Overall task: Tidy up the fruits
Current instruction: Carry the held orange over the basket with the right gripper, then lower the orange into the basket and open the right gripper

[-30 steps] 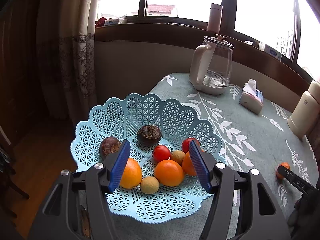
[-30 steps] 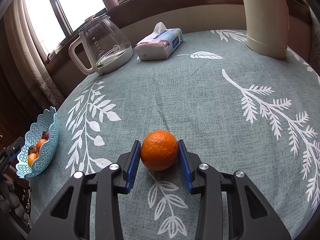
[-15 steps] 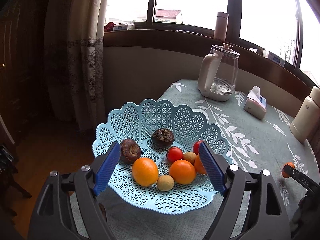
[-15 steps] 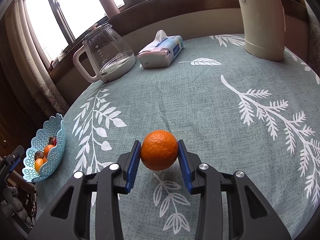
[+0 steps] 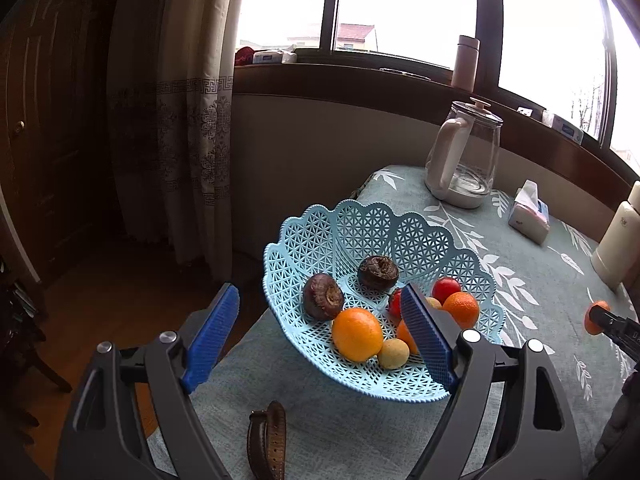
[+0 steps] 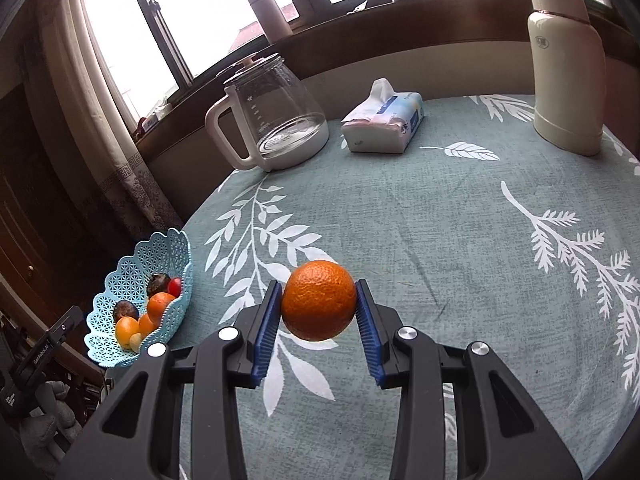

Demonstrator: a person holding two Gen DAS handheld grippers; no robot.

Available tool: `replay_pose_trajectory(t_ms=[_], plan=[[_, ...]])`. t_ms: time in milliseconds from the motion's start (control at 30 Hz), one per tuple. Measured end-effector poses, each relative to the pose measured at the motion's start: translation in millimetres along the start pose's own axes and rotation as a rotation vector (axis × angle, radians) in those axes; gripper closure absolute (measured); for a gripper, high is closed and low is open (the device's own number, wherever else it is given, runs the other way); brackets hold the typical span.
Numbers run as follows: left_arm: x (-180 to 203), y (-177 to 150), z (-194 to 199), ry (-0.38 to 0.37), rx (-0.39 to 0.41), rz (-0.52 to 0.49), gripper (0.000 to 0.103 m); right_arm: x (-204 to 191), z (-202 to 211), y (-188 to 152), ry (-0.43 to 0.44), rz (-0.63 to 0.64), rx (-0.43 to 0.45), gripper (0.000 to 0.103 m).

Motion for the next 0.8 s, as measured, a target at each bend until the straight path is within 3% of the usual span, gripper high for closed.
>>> replay_pose_trajectory(t_ms=[267, 800], plan=[[-19, -6, 1, 0.000, -0.013, 0.002, 0.019, -64, -7, 2, 0.086, 0.078, -0.015, 0.065], [-33, -3, 7, -0.023, -0.012, 0.033, 0.018, -180, -59, -20, 0.223, 0.236, -0.141, 0.065]])
Point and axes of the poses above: each gripper's, at about its wrist camera, not at the fingertips, and z roughly against the way its jaws point, x to its right, y to its top, the point moved 1 cm from there along -z, roughly the way its jaws point, and after that the axes turned 1 degree about x, right-handed, at the moved point
